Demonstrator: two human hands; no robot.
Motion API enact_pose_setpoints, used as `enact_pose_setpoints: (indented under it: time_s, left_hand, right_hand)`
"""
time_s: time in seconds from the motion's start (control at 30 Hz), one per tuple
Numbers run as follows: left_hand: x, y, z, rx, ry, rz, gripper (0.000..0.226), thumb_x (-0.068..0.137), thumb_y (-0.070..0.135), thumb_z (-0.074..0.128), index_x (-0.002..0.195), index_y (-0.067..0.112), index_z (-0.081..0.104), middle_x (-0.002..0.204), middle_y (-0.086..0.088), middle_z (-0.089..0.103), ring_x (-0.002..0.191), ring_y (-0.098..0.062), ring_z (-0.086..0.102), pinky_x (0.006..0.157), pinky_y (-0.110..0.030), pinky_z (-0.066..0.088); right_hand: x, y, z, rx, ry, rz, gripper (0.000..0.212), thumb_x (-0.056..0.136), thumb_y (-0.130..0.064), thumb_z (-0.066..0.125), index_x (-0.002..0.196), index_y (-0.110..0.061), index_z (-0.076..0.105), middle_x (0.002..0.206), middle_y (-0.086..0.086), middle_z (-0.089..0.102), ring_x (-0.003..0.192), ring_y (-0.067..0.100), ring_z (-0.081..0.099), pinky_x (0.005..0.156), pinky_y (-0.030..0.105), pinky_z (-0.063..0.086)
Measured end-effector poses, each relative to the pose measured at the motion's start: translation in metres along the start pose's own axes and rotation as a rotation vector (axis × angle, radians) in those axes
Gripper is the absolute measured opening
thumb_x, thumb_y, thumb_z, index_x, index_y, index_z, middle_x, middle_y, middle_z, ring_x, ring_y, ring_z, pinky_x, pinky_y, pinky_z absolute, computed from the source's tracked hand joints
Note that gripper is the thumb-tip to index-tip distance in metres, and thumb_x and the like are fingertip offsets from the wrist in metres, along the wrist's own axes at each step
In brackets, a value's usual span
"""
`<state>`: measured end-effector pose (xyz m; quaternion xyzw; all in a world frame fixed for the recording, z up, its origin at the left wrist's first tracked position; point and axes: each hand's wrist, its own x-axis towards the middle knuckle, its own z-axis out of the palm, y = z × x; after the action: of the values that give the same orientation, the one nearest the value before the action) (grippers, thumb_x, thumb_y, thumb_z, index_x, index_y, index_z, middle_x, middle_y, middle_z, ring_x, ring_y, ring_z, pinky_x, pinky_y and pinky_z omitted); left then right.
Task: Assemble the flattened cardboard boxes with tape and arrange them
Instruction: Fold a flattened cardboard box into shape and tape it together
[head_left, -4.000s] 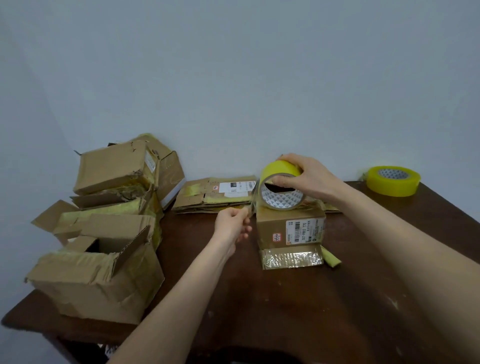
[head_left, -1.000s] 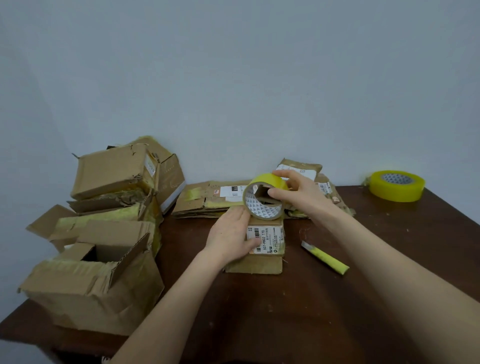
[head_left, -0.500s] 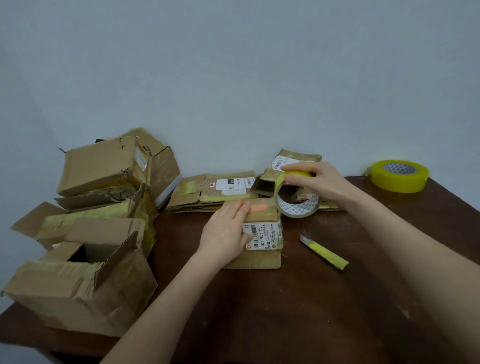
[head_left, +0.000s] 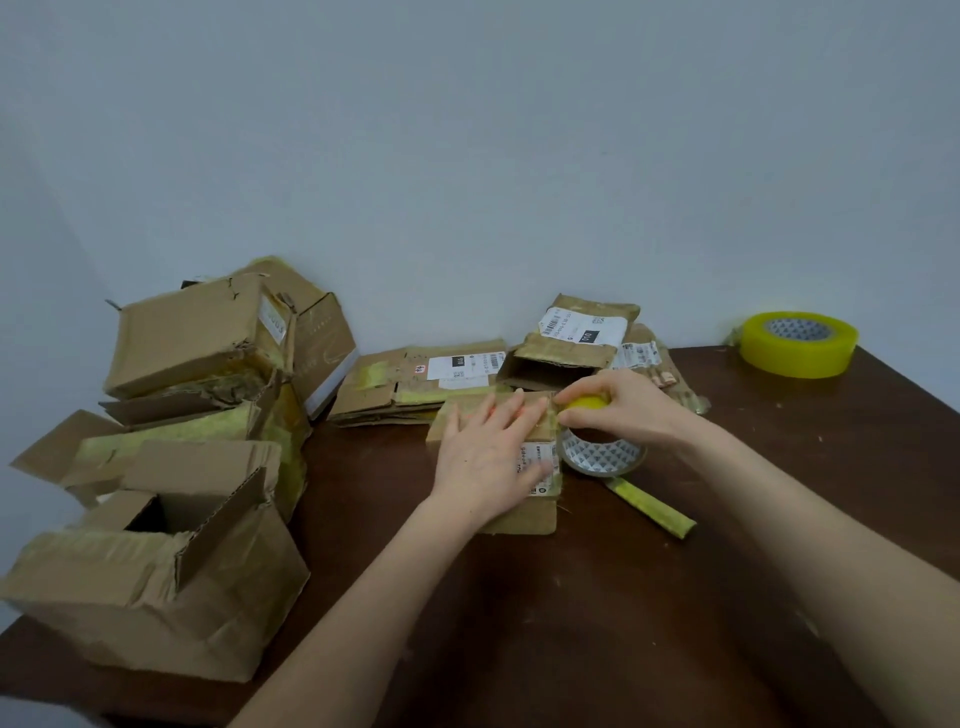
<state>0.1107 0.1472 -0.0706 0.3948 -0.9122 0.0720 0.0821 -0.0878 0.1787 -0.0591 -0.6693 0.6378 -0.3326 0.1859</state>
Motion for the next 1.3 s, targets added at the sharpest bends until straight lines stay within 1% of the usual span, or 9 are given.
enact_pose_setpoints:
  time_s: [0.17,0.33,0.47,0.63,0.73,0.97,1.17,1.23,1.3]
  left_hand:
    - [0.006,-0.008,-0.003,-0.064,0.001,-0.073,0.08,0.085,0.075,0.031,0.151,0.034,0.011,0.159,0.005,0.015,0.146,-0.019,0.014,0.117,-0.052,0.011]
    - [0.005,0.002,0.002,0.003,0.026,-0.132,0.076,0.083,0.078,0.026,0.149,0.042,0.012,0.155,0.001,0.023,0.143,-0.023,0.019,0.113,-0.058,0.014]
    - [0.002,0.002,0.0,0.02,0.038,-0.12,0.071,0.086,0.075,0.027,0.148,0.043,0.013,0.155,0.001,0.024,0.143,-0.022,0.02,0.114,-0.057,0.015]
    - [0.0,0.001,0.004,0.041,0.037,-0.107,0.073,0.086,0.075,0.023,0.149,0.041,0.01,0.158,-0.001,0.017,0.145,-0.025,0.015,0.115,-0.056,0.013]
    - [-0.001,0.0,0.003,0.043,0.028,-0.108,0.074,0.086,0.075,0.022,0.15,0.04,0.008,0.16,-0.004,0.013,0.146,-0.028,0.012,0.116,-0.054,0.012]
    - [0.0,0.002,0.002,0.017,-0.004,-0.111,0.067,0.088,0.071,0.025,0.147,0.048,0.002,0.16,-0.006,0.011,0.146,-0.032,0.01,0.114,-0.059,0.011]
    - [-0.005,0.008,0.007,0.044,0.081,0.017,0.051,0.099,0.047,0.029,0.147,0.048,0.011,0.159,0.012,0.011,0.146,-0.028,0.012,0.113,-0.058,0.014]
    - [-0.004,0.007,0.008,0.057,0.079,0.033,0.048,0.1,0.047,0.027,0.146,0.049,0.014,0.16,0.011,0.011,0.145,-0.03,0.013,0.113,-0.057,0.016]
    - [0.0,0.007,0.009,0.053,0.08,0.027,0.049,0.1,0.048,0.028,0.147,0.046,0.016,0.16,0.01,0.012,0.145,-0.031,0.015,0.113,-0.055,0.017]
  right_hand:
    - [-0.007,-0.002,-0.004,0.065,-0.022,0.034,0.021,0.08,-0.039,0.074,0.1,-0.034,0.071,0.11,-0.014,0.066,0.11,0.006,0.057,0.098,0.027,0.041]
    - [-0.022,0.001,-0.022,0.183,0.069,0.126,0.018,0.084,-0.037,0.07,0.101,-0.03,0.073,0.105,-0.011,0.068,0.098,0.002,0.06,0.076,0.017,0.045]
    - [-0.024,-0.003,-0.026,0.126,0.09,0.13,0.007,0.083,-0.033,0.071,0.089,-0.033,0.074,0.093,-0.017,0.065,0.092,0.005,0.058,0.079,0.024,0.048]
    - [-0.028,-0.003,-0.031,0.091,0.056,0.15,0.006,0.08,-0.033,0.072,0.084,-0.035,0.076,0.097,-0.011,0.07,0.097,0.01,0.061,0.089,0.033,0.052]
    - [-0.029,-0.006,-0.036,0.095,0.028,0.155,0.007,0.079,-0.033,0.072,0.083,-0.034,0.077,0.09,-0.012,0.072,0.095,0.009,0.064,0.088,0.029,0.053]
    - [-0.035,-0.006,-0.026,0.035,-0.113,0.226,0.01,0.078,-0.038,0.07,0.082,-0.034,0.078,0.101,-0.016,0.071,0.103,0.008,0.061,0.093,0.029,0.049]
    - [-0.04,-0.015,-0.021,-0.012,-0.08,0.209,0.015,0.081,-0.034,0.071,0.093,-0.026,0.077,0.1,-0.012,0.066,0.091,0.006,0.057,0.075,0.022,0.043]
    - [-0.039,-0.016,-0.025,0.06,-0.019,0.214,0.017,0.081,-0.036,0.073,0.096,-0.029,0.074,0.102,-0.011,0.063,0.09,0.005,0.055,0.075,0.022,0.042]
    - [-0.036,-0.016,-0.028,0.085,0.055,0.19,0.021,0.08,-0.035,0.074,0.1,-0.031,0.071,0.111,-0.009,0.062,0.101,0.008,0.055,0.084,0.024,0.045]
